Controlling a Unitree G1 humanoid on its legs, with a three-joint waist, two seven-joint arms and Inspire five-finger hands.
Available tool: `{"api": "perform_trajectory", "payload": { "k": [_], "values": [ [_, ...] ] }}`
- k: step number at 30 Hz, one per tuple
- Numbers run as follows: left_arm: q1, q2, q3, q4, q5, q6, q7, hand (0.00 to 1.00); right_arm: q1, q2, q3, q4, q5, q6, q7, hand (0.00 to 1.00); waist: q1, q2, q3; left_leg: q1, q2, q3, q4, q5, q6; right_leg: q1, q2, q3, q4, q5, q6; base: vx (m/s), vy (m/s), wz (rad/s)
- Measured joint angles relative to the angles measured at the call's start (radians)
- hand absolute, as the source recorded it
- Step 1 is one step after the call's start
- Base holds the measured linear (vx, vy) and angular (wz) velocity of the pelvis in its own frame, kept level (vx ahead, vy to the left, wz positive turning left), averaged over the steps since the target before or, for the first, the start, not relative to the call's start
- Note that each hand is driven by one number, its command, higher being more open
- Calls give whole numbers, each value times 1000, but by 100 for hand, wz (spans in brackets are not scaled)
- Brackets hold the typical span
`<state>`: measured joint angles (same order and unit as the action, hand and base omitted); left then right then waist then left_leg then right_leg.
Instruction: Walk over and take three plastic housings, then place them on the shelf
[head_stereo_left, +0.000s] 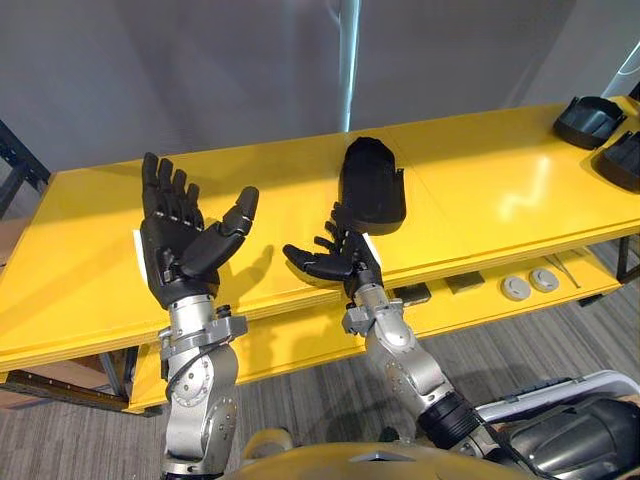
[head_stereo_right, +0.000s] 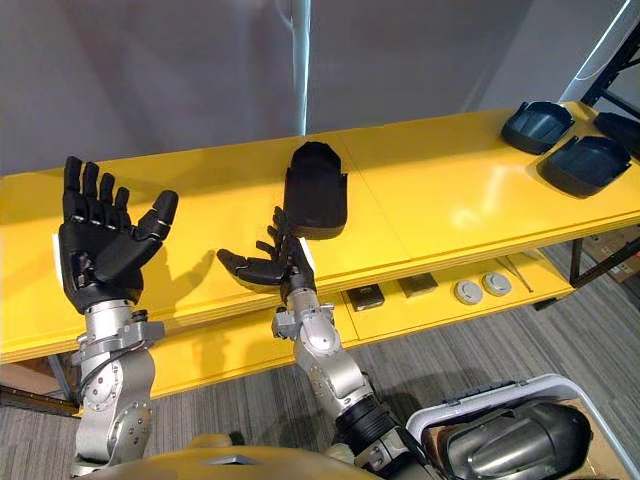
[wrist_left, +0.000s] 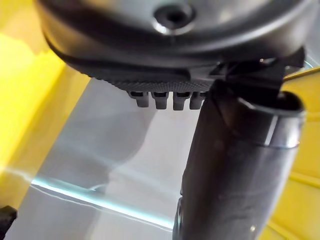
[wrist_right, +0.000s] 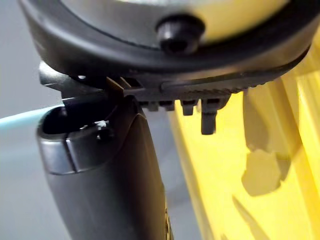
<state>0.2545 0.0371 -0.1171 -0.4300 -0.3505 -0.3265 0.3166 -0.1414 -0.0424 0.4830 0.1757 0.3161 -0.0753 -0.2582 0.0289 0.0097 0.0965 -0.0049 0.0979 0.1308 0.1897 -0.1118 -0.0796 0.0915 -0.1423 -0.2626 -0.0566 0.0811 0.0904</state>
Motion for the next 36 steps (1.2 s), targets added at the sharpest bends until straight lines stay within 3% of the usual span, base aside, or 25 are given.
{"api": "perform_trajectory", "payload": {
  "k": [7,19,36],
  "values": [
    [-2,1,-52,50,-7,0,1,100,0,11,-1,14,-64,0,-78,100,-1,-4,-4,16,-1,2,-38,18,0,-1,-5,-2,1,0,0,-10,1,0],
    [-2,3,-110,70,-51,2,-15,100,12,23,-39,17,-76,0,-123,100,-2,-18,-12,16,0,8,-39,22,-1,-3,-4,-2,2,-1,0,-3,0,0],
    [-4,19,-139,71,-53,4,-15,100,34,24,-71,6,-112,0,-117,100,-5,-23,-16,16,0,14,-39,21,-1,-6,-3,4,2,-1,0,0,0,0]
  ]
}}
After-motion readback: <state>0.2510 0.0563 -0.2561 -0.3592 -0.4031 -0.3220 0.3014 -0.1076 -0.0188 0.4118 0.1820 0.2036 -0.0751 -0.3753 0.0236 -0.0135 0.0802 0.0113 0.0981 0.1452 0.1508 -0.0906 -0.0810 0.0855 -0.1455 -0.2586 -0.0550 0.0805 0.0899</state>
